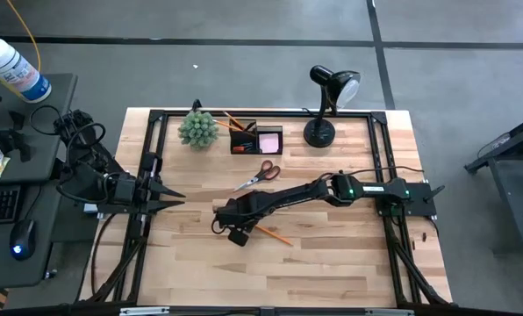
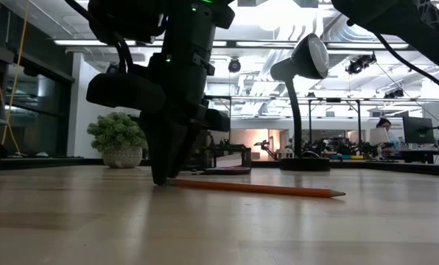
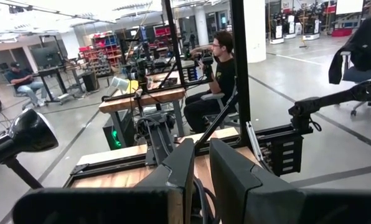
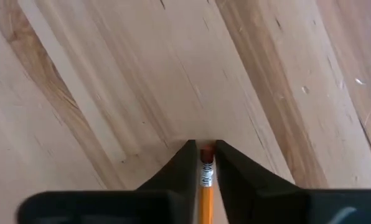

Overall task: Pick and place office supplies into organizer
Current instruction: Put the pencil into the black desk organizer

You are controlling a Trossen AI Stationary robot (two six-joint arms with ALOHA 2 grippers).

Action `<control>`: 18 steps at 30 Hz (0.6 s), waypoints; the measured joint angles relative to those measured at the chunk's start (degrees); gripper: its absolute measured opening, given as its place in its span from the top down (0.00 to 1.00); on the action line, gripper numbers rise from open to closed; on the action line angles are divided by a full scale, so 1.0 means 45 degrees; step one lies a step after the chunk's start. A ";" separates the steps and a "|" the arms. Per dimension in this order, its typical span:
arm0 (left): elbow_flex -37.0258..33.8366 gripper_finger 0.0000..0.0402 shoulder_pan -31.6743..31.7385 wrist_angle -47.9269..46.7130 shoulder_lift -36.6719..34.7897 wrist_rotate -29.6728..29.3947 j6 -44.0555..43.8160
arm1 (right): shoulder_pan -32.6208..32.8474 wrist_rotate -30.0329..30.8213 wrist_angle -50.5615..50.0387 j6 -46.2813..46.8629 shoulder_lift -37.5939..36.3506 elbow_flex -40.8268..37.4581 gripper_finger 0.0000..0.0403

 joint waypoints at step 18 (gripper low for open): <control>0.0000 0.90 0.0000 -0.0017 -0.0034 0.0015 -0.0004 | -0.0272 -0.0312 -0.0710 -0.0418 -0.0057 0.0194 0.99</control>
